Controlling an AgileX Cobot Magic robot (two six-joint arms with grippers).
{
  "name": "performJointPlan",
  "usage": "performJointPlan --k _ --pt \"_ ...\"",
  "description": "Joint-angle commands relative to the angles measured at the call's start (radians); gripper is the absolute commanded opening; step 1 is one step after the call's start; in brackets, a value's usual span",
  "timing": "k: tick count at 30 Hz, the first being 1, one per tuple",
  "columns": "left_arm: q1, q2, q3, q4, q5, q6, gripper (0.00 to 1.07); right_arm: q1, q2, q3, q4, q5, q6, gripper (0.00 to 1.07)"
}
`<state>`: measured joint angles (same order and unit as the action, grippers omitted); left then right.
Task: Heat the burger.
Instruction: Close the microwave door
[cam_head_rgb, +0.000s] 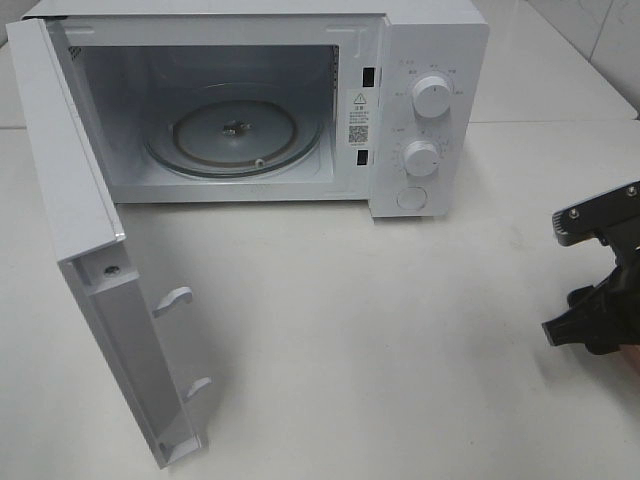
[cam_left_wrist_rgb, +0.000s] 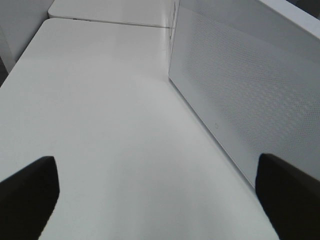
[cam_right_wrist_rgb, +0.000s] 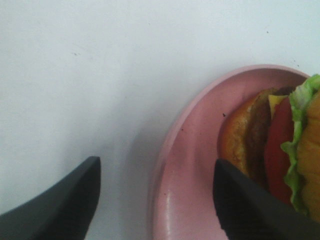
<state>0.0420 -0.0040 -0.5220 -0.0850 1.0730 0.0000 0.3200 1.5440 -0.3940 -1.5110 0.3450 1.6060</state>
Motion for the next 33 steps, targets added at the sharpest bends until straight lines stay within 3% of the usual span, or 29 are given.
performJointPlan --k 1,3,4,6,7,8,9,10,11,12,13,15,17,25,33 --pt "0.001 -0.018 0.003 0.000 0.000 0.000 1.00 -0.001 -0.064 -0.005 0.092 -0.029 -0.097 0.71" --pt "0.001 -0.018 0.003 0.000 0.000 0.000 1.00 -0.001 -0.131 -0.007 0.234 -0.042 -0.226 0.71" --pt "0.001 -0.018 0.003 0.000 0.000 0.000 1.00 -0.001 -0.131 -0.007 0.234 -0.042 -0.226 0.71" --pt "0.001 -0.018 0.003 0.000 0.000 0.000 1.00 -0.001 -0.193 -0.007 0.432 -0.042 -0.411 0.71" --pt "0.001 -0.018 0.003 0.000 0.000 0.000 1.00 -0.001 -0.193 -0.007 0.432 -0.042 -0.411 0.71" --pt "0.001 -0.018 0.003 0.000 0.000 0.000 1.00 -0.001 -0.231 -0.014 0.560 -0.040 -0.560 0.71" --pt "0.001 -0.018 0.003 0.000 0.000 0.000 1.00 -0.001 -0.231 -0.014 0.560 -0.040 -0.560 0.71" --pt "0.001 -0.018 0.003 0.000 0.000 0.000 1.00 -0.001 -0.266 -0.029 0.709 -0.030 -0.720 0.71" --pt "0.001 -0.018 0.003 0.000 0.000 0.000 1.00 -0.001 -0.279 -0.039 0.771 -0.016 -0.787 0.71" --pt "0.001 -0.018 0.003 0.000 0.000 0.000 1.00 -0.001 -0.279 -0.039 0.771 -0.016 -0.787 0.71" --pt "0.001 -0.018 0.003 0.000 0.000 0.000 1.00 -0.001 -0.305 -0.066 0.915 0.035 -0.937 0.71" --pt "0.001 -0.018 0.003 0.000 0.000 0.000 1.00 -0.001 -0.319 -0.084 0.979 0.074 -1.015 0.71" --pt "0.001 -0.018 0.003 0.000 0.000 0.000 1.00 -0.001 -0.363 -0.160 1.170 0.225 -1.254 0.71" --pt "0.001 -0.018 0.003 0.000 0.000 0.000 1.00 -0.001 -0.464 -0.265 1.378 0.403 -1.479 0.72" --pt "0.001 -0.018 0.003 0.000 0.000 0.000 1.00 -0.001 -0.677 -0.273 1.427 0.485 -1.545 0.80"
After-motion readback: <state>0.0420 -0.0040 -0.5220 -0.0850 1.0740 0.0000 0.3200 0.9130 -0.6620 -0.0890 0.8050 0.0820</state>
